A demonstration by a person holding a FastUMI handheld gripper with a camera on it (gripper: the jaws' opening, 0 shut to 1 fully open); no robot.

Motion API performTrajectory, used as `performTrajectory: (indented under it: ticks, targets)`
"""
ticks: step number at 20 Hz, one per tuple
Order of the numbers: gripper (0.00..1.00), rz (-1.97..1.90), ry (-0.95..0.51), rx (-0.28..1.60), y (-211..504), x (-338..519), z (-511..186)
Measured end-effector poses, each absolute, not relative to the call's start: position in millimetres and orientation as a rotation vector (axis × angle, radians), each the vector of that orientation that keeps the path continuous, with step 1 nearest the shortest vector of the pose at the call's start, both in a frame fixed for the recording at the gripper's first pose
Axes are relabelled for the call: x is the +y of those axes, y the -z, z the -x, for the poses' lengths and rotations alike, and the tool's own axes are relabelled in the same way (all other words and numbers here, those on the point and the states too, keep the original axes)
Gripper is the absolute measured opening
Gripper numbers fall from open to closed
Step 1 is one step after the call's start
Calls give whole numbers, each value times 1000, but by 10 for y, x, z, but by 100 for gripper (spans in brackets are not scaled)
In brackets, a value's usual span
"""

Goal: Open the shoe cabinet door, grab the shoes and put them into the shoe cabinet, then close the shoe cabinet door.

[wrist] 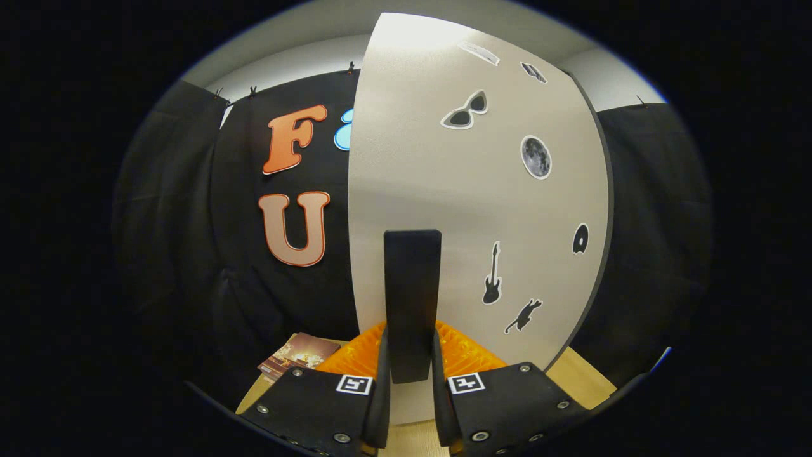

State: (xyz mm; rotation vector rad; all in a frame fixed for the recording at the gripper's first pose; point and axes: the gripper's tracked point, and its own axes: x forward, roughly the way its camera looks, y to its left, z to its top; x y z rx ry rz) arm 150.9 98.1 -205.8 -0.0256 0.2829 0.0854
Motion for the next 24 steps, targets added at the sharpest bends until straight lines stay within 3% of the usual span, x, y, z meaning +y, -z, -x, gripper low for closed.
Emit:
performTrajectory:
  ticks: [12,19,21,24]
  targets:
    - [29,9,-212,283,1983,632,-1082]
    - [28,-26,-188,271,1955,252,-869]
    - [33,-47,-168,271,1960,118,-810]
    - [47,-69,-115,291,1970,-43,-718]
